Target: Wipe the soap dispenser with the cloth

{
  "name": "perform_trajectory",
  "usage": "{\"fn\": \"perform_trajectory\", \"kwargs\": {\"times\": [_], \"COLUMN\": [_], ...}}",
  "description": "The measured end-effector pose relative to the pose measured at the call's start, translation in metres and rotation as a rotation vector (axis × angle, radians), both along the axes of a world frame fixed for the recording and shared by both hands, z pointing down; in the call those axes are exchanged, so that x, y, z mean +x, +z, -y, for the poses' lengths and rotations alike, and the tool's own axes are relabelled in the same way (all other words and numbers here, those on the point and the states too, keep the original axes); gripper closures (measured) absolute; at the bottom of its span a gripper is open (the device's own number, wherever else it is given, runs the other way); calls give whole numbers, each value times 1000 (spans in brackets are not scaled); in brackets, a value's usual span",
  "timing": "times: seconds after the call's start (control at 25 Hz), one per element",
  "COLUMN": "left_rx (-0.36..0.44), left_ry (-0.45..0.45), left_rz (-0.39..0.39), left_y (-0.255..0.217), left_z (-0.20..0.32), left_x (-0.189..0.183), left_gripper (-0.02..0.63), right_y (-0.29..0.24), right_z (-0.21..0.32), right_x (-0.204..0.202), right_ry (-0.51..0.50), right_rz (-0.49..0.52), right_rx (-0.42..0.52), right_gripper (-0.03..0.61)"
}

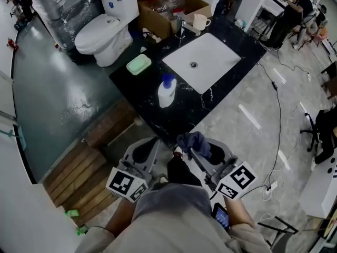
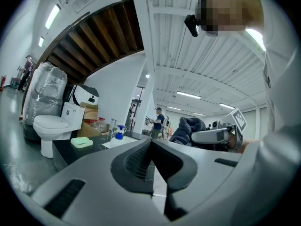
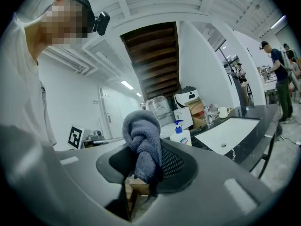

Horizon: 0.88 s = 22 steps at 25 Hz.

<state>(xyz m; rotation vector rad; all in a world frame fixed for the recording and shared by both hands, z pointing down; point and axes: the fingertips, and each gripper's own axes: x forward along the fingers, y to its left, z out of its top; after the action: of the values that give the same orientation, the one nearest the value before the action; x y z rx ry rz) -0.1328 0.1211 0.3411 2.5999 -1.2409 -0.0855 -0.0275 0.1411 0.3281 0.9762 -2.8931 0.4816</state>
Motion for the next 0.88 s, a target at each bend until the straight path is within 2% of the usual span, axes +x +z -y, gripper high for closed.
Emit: {"fn": "perform_trajectory", "kwargs": {"times": [0.48,0.88], "left_rx": [-25,13], "left_ry": [0,-45], "left_rz": [55,140], "left_y": [11,8], "left_z": [93,147], "left_x": [15,27], "left_gripper": [606,606], "right_y": [14,10], "right_z": [97,157], "right_x": [11,21], "right_ry": [-24,-82], "right_rz": [35,77], "right_rx": [-41,-20], "right_gripper": [463,463]}}
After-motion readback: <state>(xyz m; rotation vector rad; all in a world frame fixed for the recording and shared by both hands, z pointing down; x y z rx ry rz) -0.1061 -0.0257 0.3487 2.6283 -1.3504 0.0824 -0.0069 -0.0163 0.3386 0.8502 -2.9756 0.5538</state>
